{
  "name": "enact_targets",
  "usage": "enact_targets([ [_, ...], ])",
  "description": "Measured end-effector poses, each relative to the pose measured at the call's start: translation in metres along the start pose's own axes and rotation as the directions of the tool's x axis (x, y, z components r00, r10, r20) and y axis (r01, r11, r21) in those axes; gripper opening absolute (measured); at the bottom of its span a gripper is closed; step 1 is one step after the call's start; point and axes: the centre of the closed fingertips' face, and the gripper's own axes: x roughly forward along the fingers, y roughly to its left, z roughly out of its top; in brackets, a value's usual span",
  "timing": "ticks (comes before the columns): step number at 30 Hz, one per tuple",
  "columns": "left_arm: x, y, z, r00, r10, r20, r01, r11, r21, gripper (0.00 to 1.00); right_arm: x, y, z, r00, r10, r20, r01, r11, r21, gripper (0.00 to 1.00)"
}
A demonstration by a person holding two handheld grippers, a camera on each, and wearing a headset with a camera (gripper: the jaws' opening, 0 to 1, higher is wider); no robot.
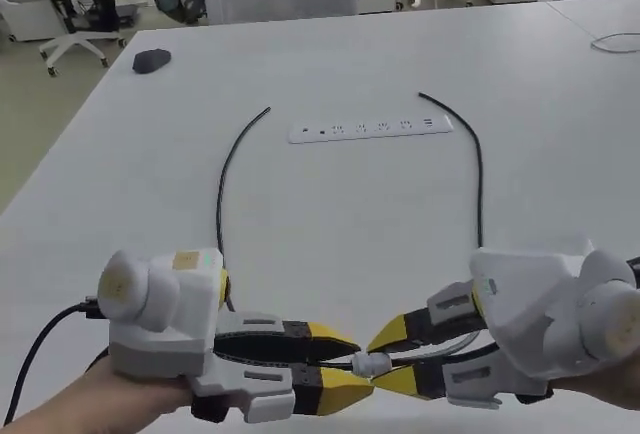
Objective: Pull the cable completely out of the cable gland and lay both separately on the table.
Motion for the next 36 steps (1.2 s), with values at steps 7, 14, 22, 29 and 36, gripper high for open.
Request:
enact_targets([
  [7, 0.001, 0.002, -0.005, 0.9999, 0.008, -0.015, -0.008, 1.000, -0.005, 0.21, 0.000, 0.001, 0.001, 1.0000, 0.000, -0.004, 0.000, 1.000, -0.013, 0.07],
  [14, 0.002, 0.001, -0.007, 0.9998, 0.003, -0.022, -0.004, 0.999, -0.036, 0.16, -0.001, 0.003, 0.000, 1.0000, 0.001, -0.009, -0.001, 1.000, -0.025, 0.07],
  [22, 0.004, -0.003, -0.003, 0.9999, -0.001, -0.011, 0.001, 0.999, 0.036, 0.16, -0.004, 0.003, 0.001, 1.0000, -0.005, -0.004, 0.005, 1.000, -0.006, 0.07],
  [29, 0.004, -0.005, 0.001, 1.0000, -0.008, 0.006, 0.007, 0.996, 0.086, 0.16, -0.006, 0.002, 0.005, 0.9999, -0.009, 0.009, 0.009, 1.000, -0.002, 0.07],
  [36, 0.004, -0.007, 0.002, 1.0000, 0.003, -0.006, -0.002, 0.994, 0.111, 0.16, -0.007, 0.003, 0.006, 0.9999, -0.008, 0.010, 0.008, 1.000, 0.007, 0.07],
])
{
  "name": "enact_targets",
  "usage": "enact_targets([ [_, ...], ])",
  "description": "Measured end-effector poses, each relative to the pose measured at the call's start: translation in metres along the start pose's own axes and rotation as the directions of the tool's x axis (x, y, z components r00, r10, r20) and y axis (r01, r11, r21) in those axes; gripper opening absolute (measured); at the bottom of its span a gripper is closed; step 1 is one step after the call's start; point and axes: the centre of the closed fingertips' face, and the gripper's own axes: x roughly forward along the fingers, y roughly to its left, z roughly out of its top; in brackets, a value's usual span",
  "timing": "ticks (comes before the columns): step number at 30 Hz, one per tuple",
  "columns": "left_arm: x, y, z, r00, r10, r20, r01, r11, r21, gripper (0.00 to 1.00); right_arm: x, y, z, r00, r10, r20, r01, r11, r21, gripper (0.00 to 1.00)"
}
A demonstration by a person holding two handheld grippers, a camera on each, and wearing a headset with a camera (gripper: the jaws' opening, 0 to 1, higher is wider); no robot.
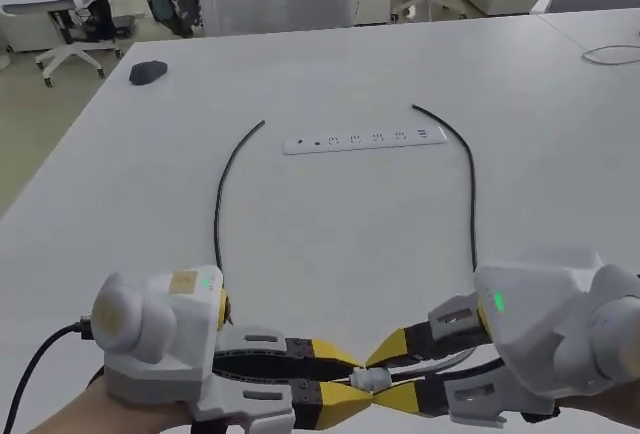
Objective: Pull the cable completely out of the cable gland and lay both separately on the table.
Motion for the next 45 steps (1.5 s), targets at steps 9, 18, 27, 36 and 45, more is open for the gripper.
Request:
enact_targets([
  [9, -0.001, -0.005, 0.000, 0.9995, 0.000, -0.033, 0.005, 0.989, 0.150, 0.15, 0.000, 0.003, 0.000, 0.9970, 0.072, 0.028, -0.077, 0.974, 0.213, 0.09],
  [18, -0.001, -0.011, 0.004, 0.9994, -0.028, -0.019, 0.031, 0.976, 0.217, 0.15, -0.007, 0.007, 0.001, 0.9852, 0.141, 0.097, -0.168, 0.906, 0.388, 0.09],
  [27, 0.000, -0.012, 0.004, 0.9992, -0.032, -0.025, 0.037, 0.969, 0.245, 0.15, -0.009, 0.008, 0.003, 0.9859, 0.138, 0.095, -0.164, 0.908, 0.386, 0.08],
  [36, -0.001, -0.007, 0.007, 0.9996, -0.022, -0.015, 0.024, 0.984, 0.174, 0.15, -0.010, 0.006, 0.006, 0.9940, 0.075, 0.079, -0.093, 0.965, 0.247, 0.07],
  [45, 0.001, -0.006, 0.007, 0.9995, -0.022, -0.025, 0.024, 0.996, 0.091, 0.15, -0.012, 0.006, 0.006, 0.9947, 0.052, 0.089, -0.070, 0.975, 0.211, 0.06],
])
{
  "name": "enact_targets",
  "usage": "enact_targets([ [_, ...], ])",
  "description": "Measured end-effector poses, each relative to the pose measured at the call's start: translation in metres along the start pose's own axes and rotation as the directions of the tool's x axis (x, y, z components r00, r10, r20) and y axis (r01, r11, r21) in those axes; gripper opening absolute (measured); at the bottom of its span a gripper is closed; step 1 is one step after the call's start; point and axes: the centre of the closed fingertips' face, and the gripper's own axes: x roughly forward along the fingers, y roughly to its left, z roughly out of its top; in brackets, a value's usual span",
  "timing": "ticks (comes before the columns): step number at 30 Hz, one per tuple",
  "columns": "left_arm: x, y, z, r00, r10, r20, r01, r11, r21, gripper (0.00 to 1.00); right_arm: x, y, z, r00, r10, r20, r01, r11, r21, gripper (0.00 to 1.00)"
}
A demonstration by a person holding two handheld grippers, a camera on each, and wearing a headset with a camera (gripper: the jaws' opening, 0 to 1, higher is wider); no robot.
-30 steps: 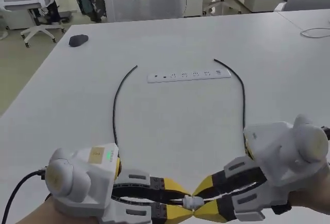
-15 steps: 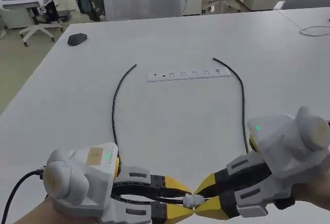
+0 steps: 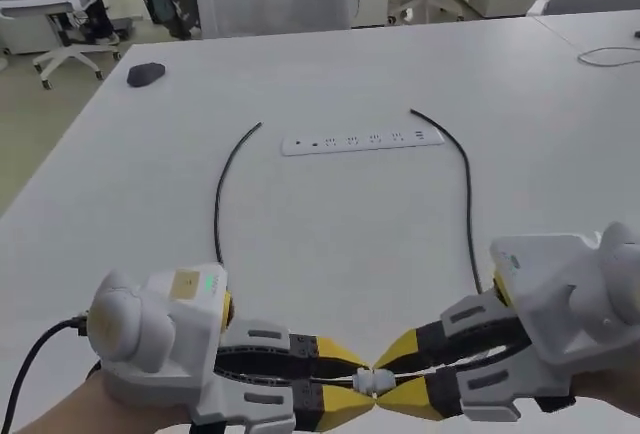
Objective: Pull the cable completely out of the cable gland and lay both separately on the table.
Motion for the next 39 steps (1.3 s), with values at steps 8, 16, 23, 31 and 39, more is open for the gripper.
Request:
enact_targets([
  [8, 0.000, 0.005, -0.001, 0.9999, 0.017, 0.002, -0.016, 0.993, -0.113, 0.15, 0.002, -0.004, -0.002, 0.9973, -0.060, -0.042, 0.052, 0.982, -0.180, 0.06],
  [16, -0.003, 0.011, 0.000, 0.9993, 0.034, 0.018, -0.030, 0.981, -0.192, 0.15, 0.002, -0.008, 0.000, 0.9916, -0.123, -0.040, 0.099, 0.921, -0.377, 0.07],
  [23, -0.002, 0.005, 0.005, 0.9991, 0.030, 0.032, -0.030, 0.999, 0.013, 0.15, -0.005, -0.011, 0.005, 0.9996, -0.028, -0.002, 0.028, 0.999, 0.042, 0.10],
  [31, -0.004, 0.002, 0.008, 0.9995, 0.021, 0.022, -0.023, 0.994, 0.106, 0.15, -0.007, -0.008, 0.007, 0.9954, 0.064, 0.072, -0.085, 0.937, 0.340, 0.13],
  [39, -0.005, 0.001, 0.010, 0.9993, 0.023, 0.028, -0.027, 0.991, 0.130, 0.15, -0.009, -0.010, 0.009, 0.9928, 0.069, 0.098, -0.100, 0.923, 0.370, 0.09],
])
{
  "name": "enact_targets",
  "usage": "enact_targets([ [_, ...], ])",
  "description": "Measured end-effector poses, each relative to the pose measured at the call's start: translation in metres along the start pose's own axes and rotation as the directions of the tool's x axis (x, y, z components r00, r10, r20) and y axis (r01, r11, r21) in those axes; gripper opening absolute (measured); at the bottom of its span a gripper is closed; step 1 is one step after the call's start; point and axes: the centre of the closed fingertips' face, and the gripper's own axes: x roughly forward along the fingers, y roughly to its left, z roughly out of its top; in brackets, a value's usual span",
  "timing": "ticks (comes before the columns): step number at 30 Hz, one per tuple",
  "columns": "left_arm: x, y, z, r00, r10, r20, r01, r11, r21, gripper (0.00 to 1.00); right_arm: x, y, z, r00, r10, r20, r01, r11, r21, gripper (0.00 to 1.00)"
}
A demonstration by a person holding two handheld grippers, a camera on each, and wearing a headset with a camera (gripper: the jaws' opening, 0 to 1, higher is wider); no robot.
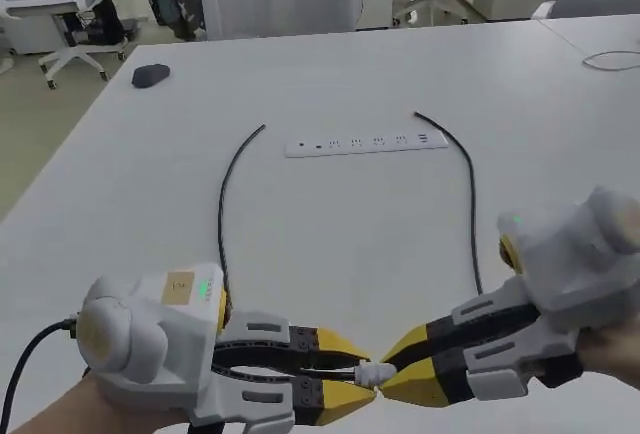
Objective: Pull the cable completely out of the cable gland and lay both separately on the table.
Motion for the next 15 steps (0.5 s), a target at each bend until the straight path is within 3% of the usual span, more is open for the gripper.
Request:
enact_targets([
  [3, 0.000, -0.002, 0.001, 1.0000, -0.007, 0.000, 0.007, 1.000, -0.002, 0.15, 0.000, 0.005, -0.001, 1.0000, 0.006, -0.003, -0.006, 1.000, -0.021, 0.08],
  [6, -0.001, -0.001, 0.002, 1.0000, -0.006, 0.007, 0.006, 0.999, -0.034, 0.15, 0.000, 0.004, 0.001, 0.9997, -0.025, 0.001, 0.025, 0.986, -0.165, 0.07],
  [8, -0.001, 0.001, 0.001, 1.0000, -0.004, 0.008, 0.004, 0.998, -0.064, 0.15, 0.000, 0.004, 0.001, 0.9990, -0.045, -0.001, 0.044, 0.964, -0.261, 0.07],
  [10, 0.000, 0.000, -0.001, 1.0000, -0.006, -0.001, 0.006, 0.996, -0.083, 0.15, 0.001, 0.005, -0.002, 0.9977, -0.065, -0.019, 0.053, 0.924, -0.379, 0.07],
  [12, 0.001, 0.000, -0.004, 0.9999, -0.005, -0.010, 0.004, 0.993, -0.120, 0.15, 0.002, 0.005, -0.005, 0.9964, -0.081, -0.028, 0.062, 0.907, -0.416, 0.07],
  [13, 0.002, 0.001, -0.006, 0.9999, -0.001, -0.015, -0.001, 0.990, -0.138, 0.15, 0.003, 0.004, -0.006, 0.9950, -0.095, -0.031, 0.071, 0.891, -0.448, 0.07],
  [15, 0.003, 0.000, -0.008, 0.9998, 0.000, -0.020, -0.004, 0.977, -0.213, 0.15, 0.004, 0.006, -0.008, 0.9934, -0.109, -0.036, 0.078, 0.871, -0.486, 0.07],
])
